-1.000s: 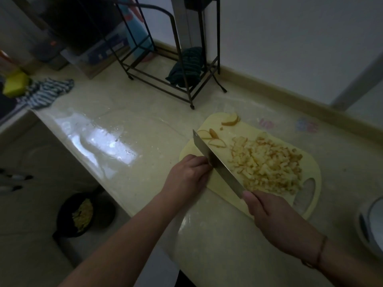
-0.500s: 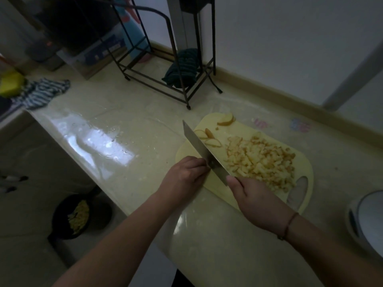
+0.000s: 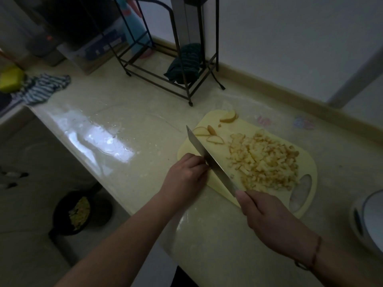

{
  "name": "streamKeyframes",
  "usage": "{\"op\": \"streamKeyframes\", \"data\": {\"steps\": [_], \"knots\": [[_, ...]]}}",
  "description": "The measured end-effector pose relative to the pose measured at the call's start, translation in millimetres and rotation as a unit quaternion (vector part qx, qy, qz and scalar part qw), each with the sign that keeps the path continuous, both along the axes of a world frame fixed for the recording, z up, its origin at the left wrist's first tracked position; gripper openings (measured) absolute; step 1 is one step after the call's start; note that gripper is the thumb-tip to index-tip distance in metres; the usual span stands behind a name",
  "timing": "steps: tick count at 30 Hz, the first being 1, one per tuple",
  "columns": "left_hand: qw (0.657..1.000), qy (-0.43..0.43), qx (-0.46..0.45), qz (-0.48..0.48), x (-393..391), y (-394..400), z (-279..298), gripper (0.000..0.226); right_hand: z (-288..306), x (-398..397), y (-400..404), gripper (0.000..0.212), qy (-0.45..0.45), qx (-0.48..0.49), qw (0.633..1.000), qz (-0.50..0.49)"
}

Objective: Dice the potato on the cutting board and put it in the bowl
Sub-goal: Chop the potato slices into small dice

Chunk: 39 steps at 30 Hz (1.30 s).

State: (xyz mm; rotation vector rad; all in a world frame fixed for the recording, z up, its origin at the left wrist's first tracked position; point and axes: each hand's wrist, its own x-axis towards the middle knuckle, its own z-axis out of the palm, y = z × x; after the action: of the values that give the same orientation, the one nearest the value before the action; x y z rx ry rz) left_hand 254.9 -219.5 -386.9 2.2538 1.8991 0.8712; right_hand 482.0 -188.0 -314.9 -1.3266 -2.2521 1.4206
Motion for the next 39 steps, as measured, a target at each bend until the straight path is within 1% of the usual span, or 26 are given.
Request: {"op": "streamKeyframes", "data": {"steps": [3, 7, 11, 16, 20, 26, 31, 35, 39], "knots": [[1.0, 0.0, 0.006, -0.001, 0.7, 0.5, 2.2, 0.023, 0.3, 4.4, -3.0, 0.061, -0.014, -0.004, 1.0, -0.007], [1.0, 0.003, 0.016, -0.006, 0.9, 0.9, 3.8, 0.019, 0.1, 14.1, -7.3, 0.062, -0.028, 0.009, 1.0, -0.002], [1.0, -0.003, 0.016, -0.001, -0.3, -0.8, 2.0, 0.015, 1.2, 18.3, -10.8, 0.058, -0.048, 0.016, 0.999, 0.005], [1.0, -0.019, 0.019, 0.002, 1.3, 0.2, 0.7, 0.015, -6.7, -2.5, -2.6, 0.053, -0.05, 0.029, 0.998, 0.013], [1.0, -0.001, 0.017, -0.017, -3.4, 1.7, 0.8, 0.015, -11.2, -19.2, 10.5, 0.047, -0.044, 0.051, 0.997, 0.03], [1.0, 0.007, 0.021, -0.021, -4.3, 3.3, 0.1, 0.016, -6.9, -3.8, 21.2, 0.058, -0.024, 0.014, 1.0, -0.008], [1.0, -0.012, 0.022, -0.011, -6.9, -3.1, 4.8, 0.011, -3.6, -5.2, 10.7, 0.061, -0.01, 0.023, 1.0, 0.004], [1.0, 0.001, 0.026, -0.007, -12.2, -12.6, 7.9, 0.009, -0.8, -5.3, 0.0, 0.062, 0.003, 0.024, 1.0, 0.011], [1.0, 0.015, 0.017, -0.017, -11.8, -11.5, 8.5, 0.007, -4.8, -4.9, -3.5, 0.063, -0.007, 0.036, 0.999, 0.021]]}}
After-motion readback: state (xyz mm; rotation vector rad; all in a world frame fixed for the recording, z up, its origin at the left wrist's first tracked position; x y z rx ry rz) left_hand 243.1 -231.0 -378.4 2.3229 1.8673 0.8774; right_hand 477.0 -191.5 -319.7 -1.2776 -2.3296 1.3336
